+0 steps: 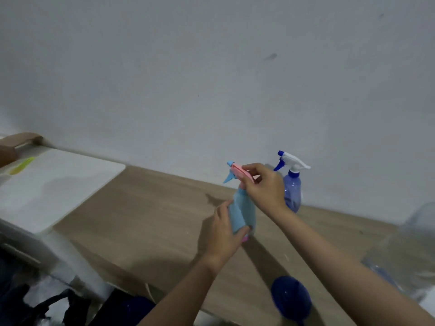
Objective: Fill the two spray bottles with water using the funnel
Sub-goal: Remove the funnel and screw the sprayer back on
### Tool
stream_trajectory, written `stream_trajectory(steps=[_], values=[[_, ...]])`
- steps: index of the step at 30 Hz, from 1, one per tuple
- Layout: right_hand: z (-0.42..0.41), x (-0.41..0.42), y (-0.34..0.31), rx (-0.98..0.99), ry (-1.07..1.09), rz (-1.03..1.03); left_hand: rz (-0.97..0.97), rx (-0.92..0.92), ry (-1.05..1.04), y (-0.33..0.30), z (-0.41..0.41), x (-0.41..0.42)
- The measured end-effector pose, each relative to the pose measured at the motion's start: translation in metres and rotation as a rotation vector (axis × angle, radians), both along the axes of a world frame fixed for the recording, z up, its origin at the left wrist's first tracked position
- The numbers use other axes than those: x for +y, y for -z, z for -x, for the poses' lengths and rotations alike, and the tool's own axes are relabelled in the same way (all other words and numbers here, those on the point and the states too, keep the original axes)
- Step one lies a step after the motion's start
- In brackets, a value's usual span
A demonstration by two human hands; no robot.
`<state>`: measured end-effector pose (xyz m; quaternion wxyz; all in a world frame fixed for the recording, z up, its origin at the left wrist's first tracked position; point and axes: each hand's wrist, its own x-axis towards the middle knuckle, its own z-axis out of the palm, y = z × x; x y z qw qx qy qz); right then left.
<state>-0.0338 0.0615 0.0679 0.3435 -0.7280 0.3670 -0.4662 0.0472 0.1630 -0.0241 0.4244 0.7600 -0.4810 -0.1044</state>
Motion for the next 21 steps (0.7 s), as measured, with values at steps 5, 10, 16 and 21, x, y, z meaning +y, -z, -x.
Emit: stream_trajectory(steps=[5, 10, 16, 21], values=[[-0.018, -0.037, -0.004, 0.155, 0.028, 0.061, -0.066, 0.046, -0.012, -0.014, -0.025, -0.063], [-0.035, -0.079, 0.006, 0.213, 0.052, -0.023, -0.096, 0.050, 0.012, -0.005, -0.043, -0.117], [-0.045, -0.115, 0.017, 0.348, 0.024, -0.058, -0.157, 0.060, 0.019, 0.015, -0.057, -0.150], [-0.047, -0.126, 0.020, 0.521, 0.014, 0.069, -0.193, 0.054, 0.049, 0.017, -0.061, -0.161]])
